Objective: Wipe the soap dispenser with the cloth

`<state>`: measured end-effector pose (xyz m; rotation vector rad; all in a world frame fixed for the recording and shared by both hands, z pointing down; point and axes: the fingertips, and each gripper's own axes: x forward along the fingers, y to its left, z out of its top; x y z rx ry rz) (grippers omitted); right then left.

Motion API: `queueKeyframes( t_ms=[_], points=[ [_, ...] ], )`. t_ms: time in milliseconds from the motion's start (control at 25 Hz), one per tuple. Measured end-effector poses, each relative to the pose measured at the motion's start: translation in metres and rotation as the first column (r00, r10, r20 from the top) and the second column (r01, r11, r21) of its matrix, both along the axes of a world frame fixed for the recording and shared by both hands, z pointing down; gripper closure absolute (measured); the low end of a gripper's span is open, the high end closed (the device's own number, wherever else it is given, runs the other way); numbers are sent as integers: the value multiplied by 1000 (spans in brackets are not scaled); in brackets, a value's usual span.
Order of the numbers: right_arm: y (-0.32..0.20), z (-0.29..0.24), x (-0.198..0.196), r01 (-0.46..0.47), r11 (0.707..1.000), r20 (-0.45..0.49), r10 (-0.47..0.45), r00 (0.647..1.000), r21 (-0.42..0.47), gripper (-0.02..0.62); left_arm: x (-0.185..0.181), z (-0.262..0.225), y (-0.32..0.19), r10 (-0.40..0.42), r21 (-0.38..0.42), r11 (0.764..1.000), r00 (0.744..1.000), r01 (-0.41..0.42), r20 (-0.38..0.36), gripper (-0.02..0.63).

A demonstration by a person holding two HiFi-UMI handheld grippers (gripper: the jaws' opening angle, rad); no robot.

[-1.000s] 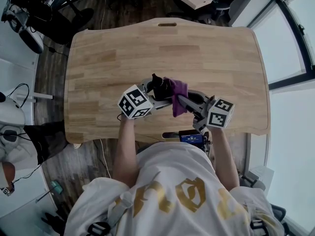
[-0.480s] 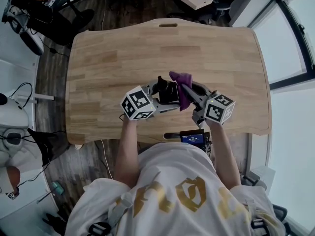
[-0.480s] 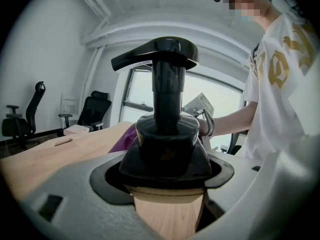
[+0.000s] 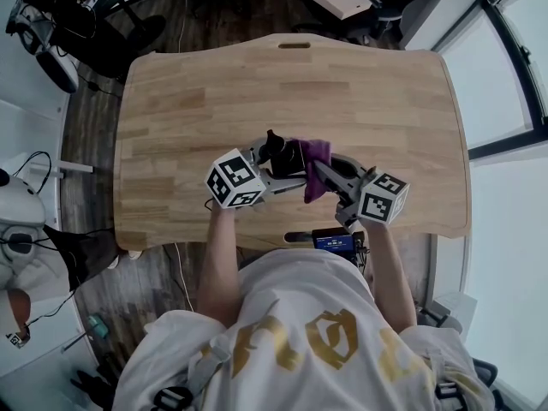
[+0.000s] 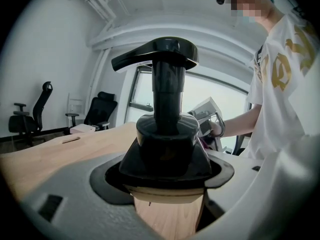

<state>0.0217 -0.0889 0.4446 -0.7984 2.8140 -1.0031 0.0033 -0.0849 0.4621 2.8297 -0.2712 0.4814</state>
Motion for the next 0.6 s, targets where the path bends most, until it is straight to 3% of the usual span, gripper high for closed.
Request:
queueKeyframes(
  t_ms=[320, 600],
  points=[
    [13, -8, -5, 55, 998, 39, -56, 998, 24, 545, -5, 1, -2, -17, -17, 1000, 1000, 17, -12, 244],
    [-8, 1, 3, -66, 998, 12, 66, 998, -13, 545, -1, -13, 4, 13, -3, 1000, 999, -13, -52, 244]
  ],
)
